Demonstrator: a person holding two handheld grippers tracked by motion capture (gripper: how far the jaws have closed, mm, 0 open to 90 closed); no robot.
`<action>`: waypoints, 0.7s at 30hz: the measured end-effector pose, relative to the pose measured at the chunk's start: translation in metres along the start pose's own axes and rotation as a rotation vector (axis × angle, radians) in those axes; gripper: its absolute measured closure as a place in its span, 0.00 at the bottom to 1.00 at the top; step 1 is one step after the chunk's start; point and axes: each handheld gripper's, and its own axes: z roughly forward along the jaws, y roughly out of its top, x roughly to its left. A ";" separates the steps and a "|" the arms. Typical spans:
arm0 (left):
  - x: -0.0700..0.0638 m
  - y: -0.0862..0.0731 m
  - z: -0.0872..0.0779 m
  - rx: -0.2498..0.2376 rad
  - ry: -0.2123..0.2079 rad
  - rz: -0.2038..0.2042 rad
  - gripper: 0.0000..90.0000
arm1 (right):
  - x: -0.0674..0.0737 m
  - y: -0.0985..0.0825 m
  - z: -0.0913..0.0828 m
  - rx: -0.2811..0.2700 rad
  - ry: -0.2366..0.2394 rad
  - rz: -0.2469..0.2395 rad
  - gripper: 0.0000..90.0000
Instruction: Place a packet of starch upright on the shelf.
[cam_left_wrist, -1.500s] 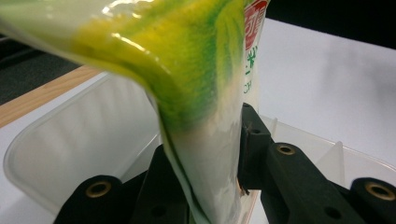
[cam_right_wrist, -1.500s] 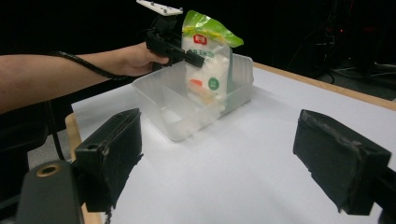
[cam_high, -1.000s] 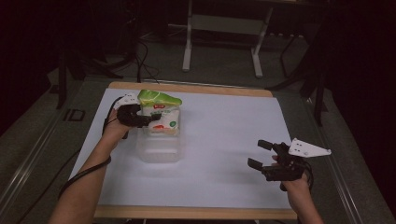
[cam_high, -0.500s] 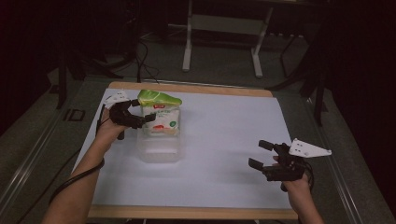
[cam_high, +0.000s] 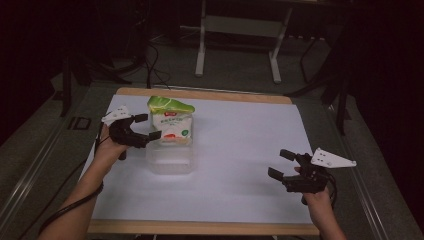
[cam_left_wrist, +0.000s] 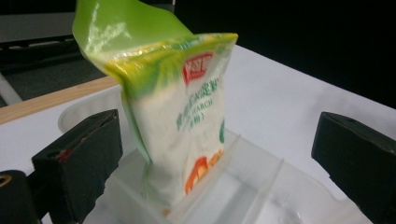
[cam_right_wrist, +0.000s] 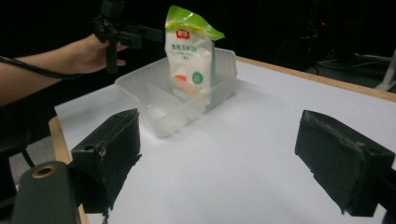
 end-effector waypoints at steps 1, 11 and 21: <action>-0.003 -0.001 -0.003 -0.006 0.020 0.016 0.02 | 0.001 0.000 0.000 0.005 -0.002 -0.003 0.16; -0.036 -0.018 -0.020 -0.079 0.057 -0.001 0.02 | 0.004 -0.004 0.002 0.013 0.019 0.010 0.16; -0.083 -0.025 -0.030 -0.063 0.033 0.017 0.02 | 0.006 -0.009 0.002 0.030 0.022 0.011 0.16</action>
